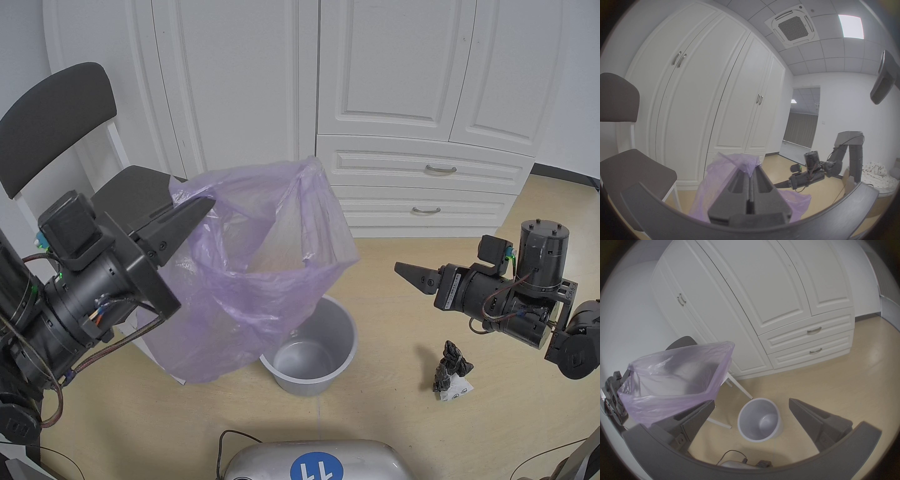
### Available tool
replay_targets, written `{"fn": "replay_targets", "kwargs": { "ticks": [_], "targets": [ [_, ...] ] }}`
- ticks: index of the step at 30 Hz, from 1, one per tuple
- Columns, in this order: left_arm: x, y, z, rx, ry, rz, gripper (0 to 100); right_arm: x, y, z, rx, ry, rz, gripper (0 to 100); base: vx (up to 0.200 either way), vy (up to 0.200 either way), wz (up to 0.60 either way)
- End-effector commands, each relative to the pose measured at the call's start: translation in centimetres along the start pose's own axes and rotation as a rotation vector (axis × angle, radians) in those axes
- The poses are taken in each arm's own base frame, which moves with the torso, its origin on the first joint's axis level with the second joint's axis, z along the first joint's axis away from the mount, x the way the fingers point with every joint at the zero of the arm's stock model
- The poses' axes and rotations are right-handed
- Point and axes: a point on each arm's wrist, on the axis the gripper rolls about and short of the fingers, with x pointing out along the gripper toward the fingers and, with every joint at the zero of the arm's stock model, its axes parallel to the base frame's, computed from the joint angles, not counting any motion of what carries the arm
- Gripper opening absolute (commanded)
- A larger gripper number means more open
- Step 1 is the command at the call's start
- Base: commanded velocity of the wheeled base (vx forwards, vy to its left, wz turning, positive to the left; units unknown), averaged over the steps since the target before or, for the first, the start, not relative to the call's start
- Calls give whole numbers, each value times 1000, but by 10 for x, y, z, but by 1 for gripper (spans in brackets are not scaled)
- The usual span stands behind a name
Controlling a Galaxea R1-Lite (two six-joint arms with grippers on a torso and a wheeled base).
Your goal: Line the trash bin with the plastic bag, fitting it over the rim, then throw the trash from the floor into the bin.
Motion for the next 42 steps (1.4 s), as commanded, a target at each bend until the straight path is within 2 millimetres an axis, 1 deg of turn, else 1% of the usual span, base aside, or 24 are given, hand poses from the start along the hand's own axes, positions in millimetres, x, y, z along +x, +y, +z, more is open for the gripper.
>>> {"fn": "replay_targets", "kwargs": {
  "ticks": [1,7,8,11,13,16,18,21,26,28,30,34,35,38,42],
  "targets": [
    [-15,-3,10,4,-32,-27,0,9,0,-5,17,32,17,100,0,0,0],
    [-21,-5,8,3,-19,-87,0,2,4,1,34,7,40,100,0,0,0],
    [-24,-6,6,2,-7,-129,0,-2,5,4,45,-2,54,100,0,0,0],
    [-27,-7,4,-1,6,-150,0,-6,6,6,46,3,74,100,0,0,0],
    [-29,-7,-1,-6,32,-178,0,-11,12,-1,65,50,136,100,0,0,0],
    [-31,-8,-6,-12,58,-221,0,-12,13,-14,138,157,223,100,0,0,0],
    [-32,-8,-8,-13,65,-245,0,-9,17,-26,152,234,265,100,0,0,0],
    [-33,-9,-8,-13,64,-257,0,0,25,-41,148,287,283,100,0,0,0],
    [-34,-9,-7,-12,60,-261,0,2,25,-47,145,314,275,100,0,0,0],
    [-39,-11,-5,-11,53,-292,0,8,23,-54,142,333,261,100,0,0,0],
    [-43,-12,-2,-8,43,-316,0,10,21,-55,142,338,253,100,0,0,0],
    [-47,-13,1,-3,28,-328,0,11,20,-55,141,336,246,100,0,0,0],
    [-53,-14,8,6,-3,-334,0,10,18,-53,140,326,242,100,0,0,0],
    [-56,-15,13,11,-23,-334,0,10,17,-53,137,324,233,100,0,0,0],
    [-64,-16,21,9,-53,-338,0,10,8,-48,116,297,206,100,0,0,0]
  ]
}}
